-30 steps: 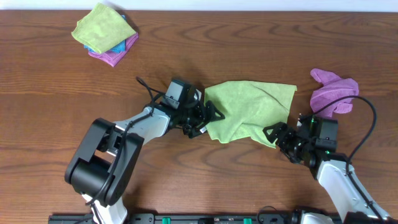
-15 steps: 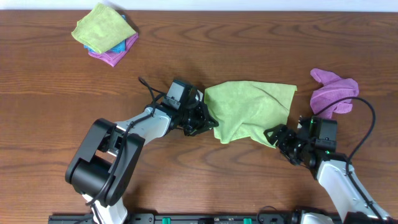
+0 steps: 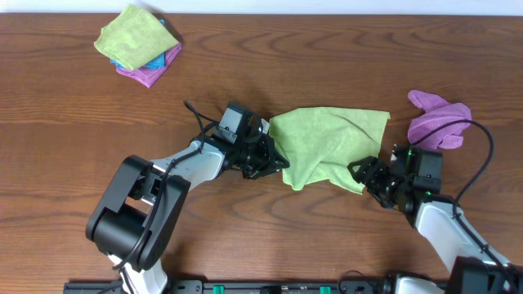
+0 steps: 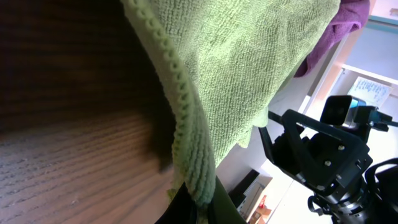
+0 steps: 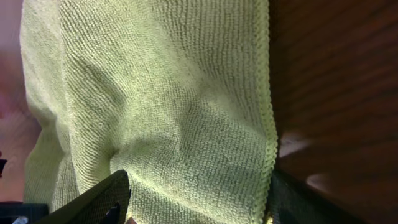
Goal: Fold the cloth
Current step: 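Lift the green cloth with both grippers and stretch it between them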
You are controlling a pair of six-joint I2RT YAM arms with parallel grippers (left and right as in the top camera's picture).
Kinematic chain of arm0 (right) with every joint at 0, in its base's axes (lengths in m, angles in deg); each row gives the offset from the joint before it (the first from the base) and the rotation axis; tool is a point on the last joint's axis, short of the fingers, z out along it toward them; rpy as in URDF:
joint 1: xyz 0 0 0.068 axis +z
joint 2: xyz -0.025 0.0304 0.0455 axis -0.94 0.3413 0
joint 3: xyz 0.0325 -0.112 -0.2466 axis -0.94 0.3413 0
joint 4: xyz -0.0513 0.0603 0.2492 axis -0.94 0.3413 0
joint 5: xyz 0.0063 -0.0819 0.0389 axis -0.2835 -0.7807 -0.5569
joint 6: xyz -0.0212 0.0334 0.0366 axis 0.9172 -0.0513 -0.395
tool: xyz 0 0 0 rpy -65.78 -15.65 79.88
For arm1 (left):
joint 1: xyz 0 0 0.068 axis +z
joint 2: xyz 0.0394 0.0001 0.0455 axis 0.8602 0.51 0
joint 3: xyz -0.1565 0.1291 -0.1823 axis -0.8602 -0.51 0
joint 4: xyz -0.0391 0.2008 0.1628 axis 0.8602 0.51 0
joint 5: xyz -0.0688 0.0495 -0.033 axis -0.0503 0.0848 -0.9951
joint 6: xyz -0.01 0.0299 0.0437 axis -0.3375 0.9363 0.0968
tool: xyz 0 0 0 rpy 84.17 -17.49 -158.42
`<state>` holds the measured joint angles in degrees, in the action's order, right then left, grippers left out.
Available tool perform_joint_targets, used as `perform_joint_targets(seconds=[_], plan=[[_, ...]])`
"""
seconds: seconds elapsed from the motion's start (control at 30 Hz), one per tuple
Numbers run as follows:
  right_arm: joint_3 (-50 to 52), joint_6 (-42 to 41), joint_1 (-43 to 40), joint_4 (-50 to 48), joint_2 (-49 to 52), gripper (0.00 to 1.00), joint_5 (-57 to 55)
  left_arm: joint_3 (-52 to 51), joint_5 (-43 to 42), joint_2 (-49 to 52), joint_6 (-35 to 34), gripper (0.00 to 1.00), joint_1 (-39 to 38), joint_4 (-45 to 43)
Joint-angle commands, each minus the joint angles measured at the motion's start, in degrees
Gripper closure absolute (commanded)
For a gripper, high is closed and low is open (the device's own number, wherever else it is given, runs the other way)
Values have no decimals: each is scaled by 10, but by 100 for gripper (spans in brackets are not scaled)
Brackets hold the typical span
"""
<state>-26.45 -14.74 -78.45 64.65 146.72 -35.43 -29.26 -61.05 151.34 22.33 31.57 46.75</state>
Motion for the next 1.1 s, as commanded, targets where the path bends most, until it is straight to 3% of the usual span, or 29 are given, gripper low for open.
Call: perform_joint_targets(seconds=[0.0, 0.17, 0.2, 0.3, 0.33, 0.63, 0.8, 1.07], plan=[[15, -3, 12, 9, 22, 29, -19, 6, -9, 10, 10, 94, 1, 0], [16, -3, 50, -2, 22, 34, -21, 6, -19, 10, 15, 94, 3, 0], [15, -3, 57, -2, 22, 41, -24, 6, -19, 10, 15, 94, 5, 0], [15, 1, 58, -1, 22, 89, -28, 6, -28, 10, 23, 94, 15, 0], [15, 1, 57, -2, 22, 98, -28, 6, -35, 10, 29, 94, 20, 0], [-80, -23, 64, -47, -31, 99, 45, 19, -93, -48, 60, 94, 150, -3], [-197, -22, 96, -47, -5, 98, -3, 76, -53, -66, 62, 94, 201, -7], [-328, -11, 97, -47, 101, 98, -5, 151, 46, -65, 64, 94, 202, -18]])
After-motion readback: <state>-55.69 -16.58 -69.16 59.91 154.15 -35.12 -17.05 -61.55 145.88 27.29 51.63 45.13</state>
